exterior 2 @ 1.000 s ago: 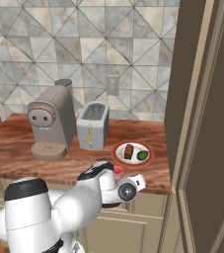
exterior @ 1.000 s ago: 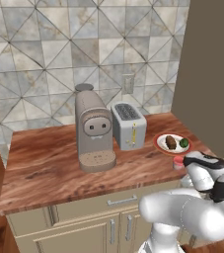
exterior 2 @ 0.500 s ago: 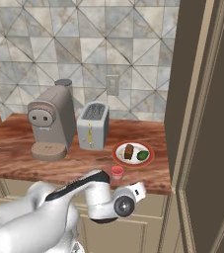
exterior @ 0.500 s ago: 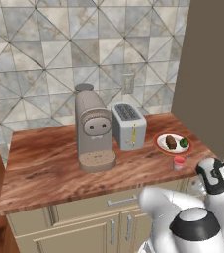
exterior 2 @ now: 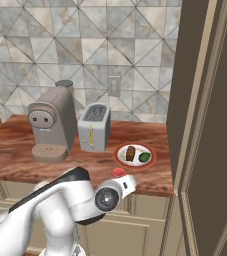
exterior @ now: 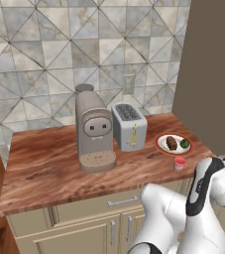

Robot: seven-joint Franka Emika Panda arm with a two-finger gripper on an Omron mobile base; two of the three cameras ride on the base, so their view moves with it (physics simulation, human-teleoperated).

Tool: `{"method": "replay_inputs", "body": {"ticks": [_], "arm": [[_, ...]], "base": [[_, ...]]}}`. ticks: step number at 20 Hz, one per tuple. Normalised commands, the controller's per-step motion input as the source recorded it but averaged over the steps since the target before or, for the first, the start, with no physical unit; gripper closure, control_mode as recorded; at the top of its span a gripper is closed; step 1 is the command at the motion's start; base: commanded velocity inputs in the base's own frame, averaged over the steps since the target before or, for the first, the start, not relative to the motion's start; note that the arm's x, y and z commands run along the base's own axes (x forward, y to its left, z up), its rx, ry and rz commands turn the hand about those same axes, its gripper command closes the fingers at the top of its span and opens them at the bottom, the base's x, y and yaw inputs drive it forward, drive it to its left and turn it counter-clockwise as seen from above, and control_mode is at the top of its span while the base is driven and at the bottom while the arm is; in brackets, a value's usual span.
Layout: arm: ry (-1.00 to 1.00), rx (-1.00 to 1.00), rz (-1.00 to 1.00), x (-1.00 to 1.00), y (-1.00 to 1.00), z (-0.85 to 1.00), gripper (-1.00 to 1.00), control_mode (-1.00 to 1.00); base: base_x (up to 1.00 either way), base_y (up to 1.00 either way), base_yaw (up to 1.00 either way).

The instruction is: Pick the avocado and bread from the counter and place them on the plate. Then pick the jam from the cabinet and place it next to the plate. Lastly close the cabinet door.

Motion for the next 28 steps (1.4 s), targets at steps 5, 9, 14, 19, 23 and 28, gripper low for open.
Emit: {"method": "replay_inputs", "body": {"ticks": [5, 9, 14, 19, 23, 28], "arm": [[0.07, 0.00, 0.07, -0.25, 0.42, 0.69, -1.00, -1.00], [0.05, 0.00, 0.04, -0.36, 0.27, 0.68, -1.00, -1.00], [0.08, 0.00, 0.01, -0.47, 0.05, 0.63, -1.00, -1.00], [0.12, 0.00, -0.02, -0.46, 0.03, 0.53, -1.00, -1.00], [0.12, 0.00, -0.14, -0.31, 0.19, 0.36, -1.00, -1.00], [0.11, -0.10, -0.12, -0.25, 0.29, 0.23, -1.00, -1.00]], "base": [[0.00, 0.00, 0.00], [0.00, 0.00, 0.00], [0.00, 0.00, 0.00], [0.00, 0.00, 0.00], [0.00, 0.00, 0.00], [0.00, 0.00, 0.00]]}}
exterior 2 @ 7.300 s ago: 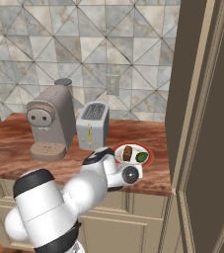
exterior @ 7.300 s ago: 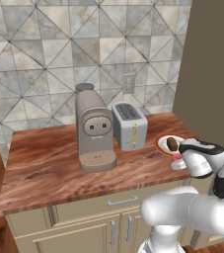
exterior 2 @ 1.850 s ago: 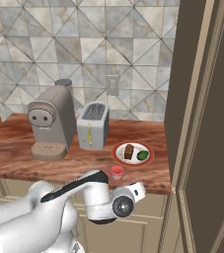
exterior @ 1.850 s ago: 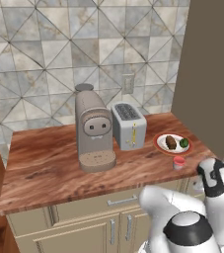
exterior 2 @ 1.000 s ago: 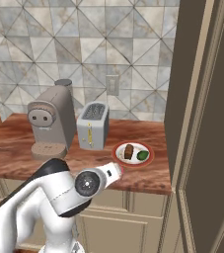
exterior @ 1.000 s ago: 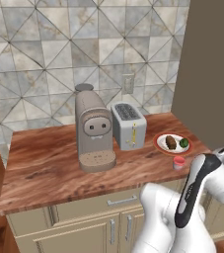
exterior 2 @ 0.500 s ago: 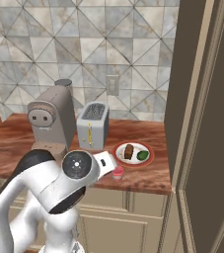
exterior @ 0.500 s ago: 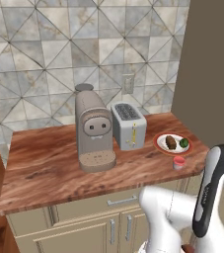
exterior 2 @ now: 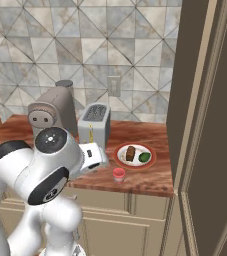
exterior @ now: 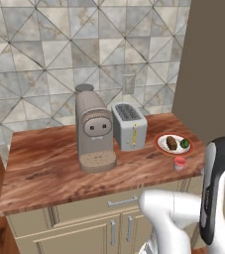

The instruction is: Pick the avocado and bread from the counter and place them on the plate. Then pick the jam from the cabinet and place it next to the plate. Lastly close the cabinet door.

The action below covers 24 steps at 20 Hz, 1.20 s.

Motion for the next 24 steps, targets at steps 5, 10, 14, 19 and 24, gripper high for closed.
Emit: {"method": "replay_inputs", "body": {"ticks": [5, 10, 14, 19, 24], "arm": [[0.02, -0.29, -0.01, -0.04, 0.51, 0.00, -1.00, -1.00], [-0.03, -0.27, 0.00, -0.16, 0.28, -0.20, -1.00, -1.00], [-0.04, -0.07, 0.00, -0.06, 0.01, -0.29, -1.00, -1.00], [-0.03, 0.00, 0.00, 0.00, 0.00, -0.25, -1.00, -1.00], [-0.02, 0.00, 0.00, -0.03, 0.00, -0.17, -1.00, -1.00]], "base": [[0.00, 0.00, 0.00], [0.00, 0.00, 0.00], [0.00, 0.00, 0.00], [0.00, 0.00, 0.00], [0.00, 0.00, 0.00]]}}
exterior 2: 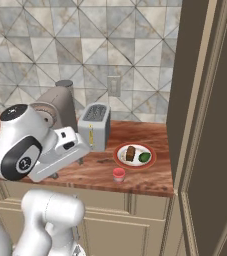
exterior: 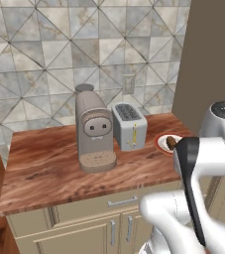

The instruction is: Pick the avocado and bread from the counter and place them on the plate. Then pick the jam from the cabinet and place it next to the plate. Lastly close the cabinet door.

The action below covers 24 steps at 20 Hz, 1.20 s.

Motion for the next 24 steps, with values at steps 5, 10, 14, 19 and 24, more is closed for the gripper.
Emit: {"method": "replay_inputs", "body": {"ticks": [5, 10, 14, 19, 24], "arm": [[-0.02, 0.00, 0.00, -0.06, 0.00, -0.14, -1.00, -1.00], [0.00, 0.00, 0.00, 0.00, 0.00, 0.00, -1.00, 1.00], [0.00, 0.00, 0.00, 0.00, 0.00, 0.00, -1.00, 1.00], [0.00, 0.00, 0.00, 0.00, 0.00, 0.00, -1.00, 1.00], [0.00, 0.00, 0.00, 0.00, 0.00, 0.00, -1.00, 1.00]], "base": [[0.00, 0.00, 0.00], [-0.32, 0.00, 0.00], [-0.59, 0.00, 0.00], [-0.62, 0.00, 0.00], [-0.63, 0.00, 0.00]]}}
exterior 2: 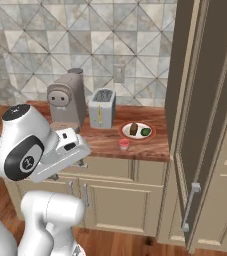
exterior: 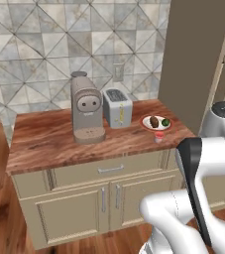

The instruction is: Pick the avocado and bread from the counter and place them on the plate. Then pick the jam from the cabinet and place it next to the plate. Lastly close the cabinet door.

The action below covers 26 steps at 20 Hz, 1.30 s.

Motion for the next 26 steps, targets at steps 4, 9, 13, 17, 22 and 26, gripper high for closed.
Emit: {"method": "replay_inputs", "body": {"ticks": [4, 9, 13, 17, 22, 26], "arm": [[0.00, 0.00, 0.00, 0.00, 0.00, 0.00, -1.00, 1.00], [0.00, 0.00, 0.00, 0.00, 0.00, 0.00, -1.00, 1.00], [0.00, 0.00, 0.00, 0.00, 0.00, 0.00, -1.00, 1.00], [0.00, 0.00, 0.00, 0.00, 0.00, 0.00, -1.00, 1.00], [0.00, 0.00, 0.00, 0.00, 0.00, 0.00, -1.00, 1.00], [0.00, 0.00, 0.00, 0.00, 0.00, 0.00, -1.00, 1.00]], "base": [[-0.67, 0.00, 0.00], [-0.65, -0.01, 0.00], [-0.64, -0.07, 0.00], [-0.51, -0.16, 0.00], [-0.36, -0.33, 0.00], [-0.24, -0.38, 0.02]]}}
